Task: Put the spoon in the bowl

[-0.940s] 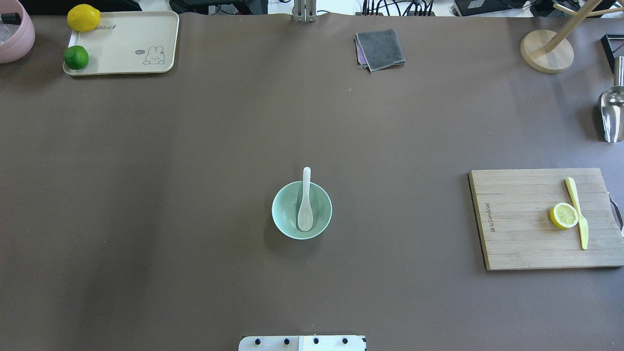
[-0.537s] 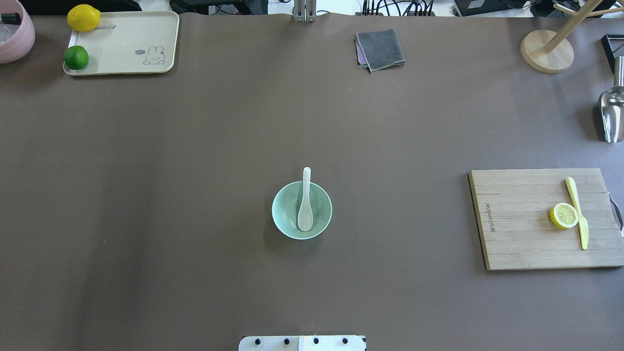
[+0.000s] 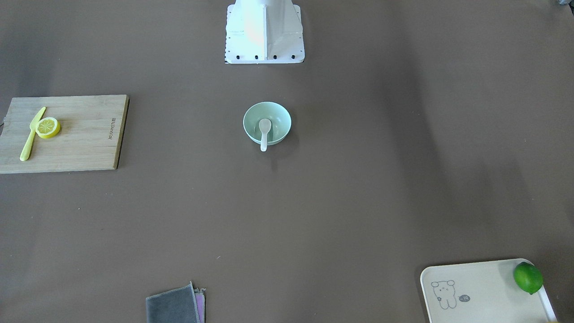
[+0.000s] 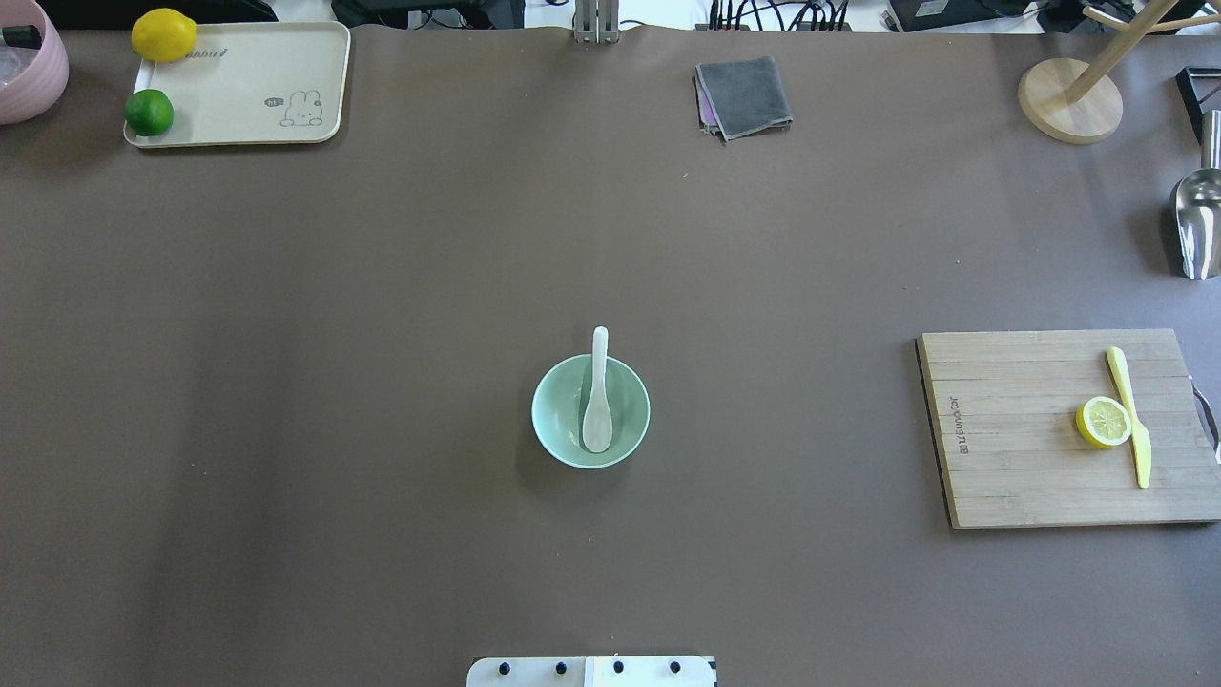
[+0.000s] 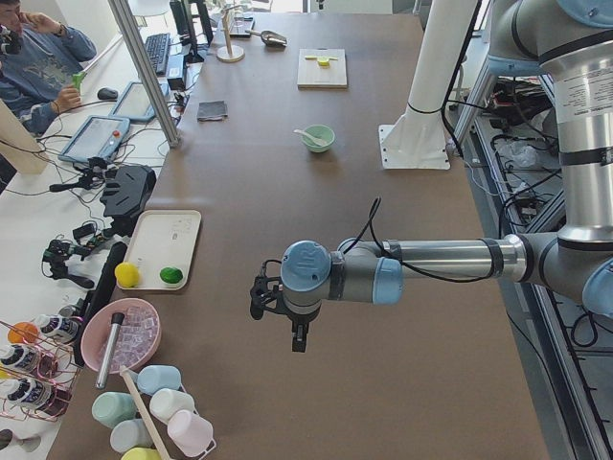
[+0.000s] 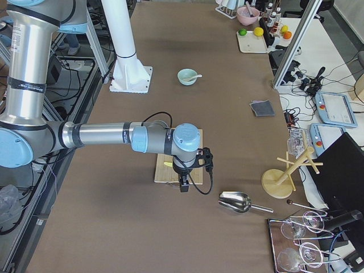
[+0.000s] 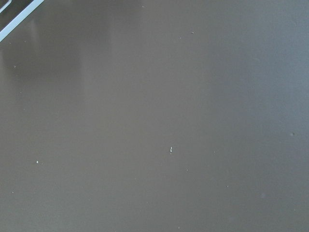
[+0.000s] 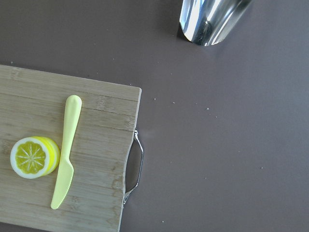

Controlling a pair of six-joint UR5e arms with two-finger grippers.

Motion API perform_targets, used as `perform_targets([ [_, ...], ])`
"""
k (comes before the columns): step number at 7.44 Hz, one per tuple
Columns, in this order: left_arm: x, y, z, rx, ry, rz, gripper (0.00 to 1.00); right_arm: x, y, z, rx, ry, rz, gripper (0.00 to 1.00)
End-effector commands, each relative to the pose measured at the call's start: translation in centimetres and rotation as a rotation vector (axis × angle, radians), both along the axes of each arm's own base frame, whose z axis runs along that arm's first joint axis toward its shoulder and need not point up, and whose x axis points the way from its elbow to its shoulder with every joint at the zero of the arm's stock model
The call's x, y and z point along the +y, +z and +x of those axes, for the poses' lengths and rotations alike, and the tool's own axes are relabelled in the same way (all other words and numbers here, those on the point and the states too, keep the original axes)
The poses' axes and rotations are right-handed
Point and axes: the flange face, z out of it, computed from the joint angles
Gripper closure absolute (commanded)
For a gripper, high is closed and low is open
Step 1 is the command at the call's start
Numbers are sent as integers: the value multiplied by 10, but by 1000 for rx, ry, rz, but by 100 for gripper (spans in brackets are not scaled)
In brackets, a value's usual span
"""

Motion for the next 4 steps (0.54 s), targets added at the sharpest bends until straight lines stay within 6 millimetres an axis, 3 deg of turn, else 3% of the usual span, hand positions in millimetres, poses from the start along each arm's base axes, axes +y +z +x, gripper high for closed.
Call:
perform_targets([
  [1, -1, -12, -8, 1, -18, 28, 2, 2, 8, 5, -1, 12, -16, 0],
  [3, -4, -12, -7, -3, -15, 33, 3, 3, 7, 12, 1, 28, -10, 0],
  [4, -10, -26, -8, -1, -19, 63, 2, 3, 11, 15, 4, 40, -22, 0],
])
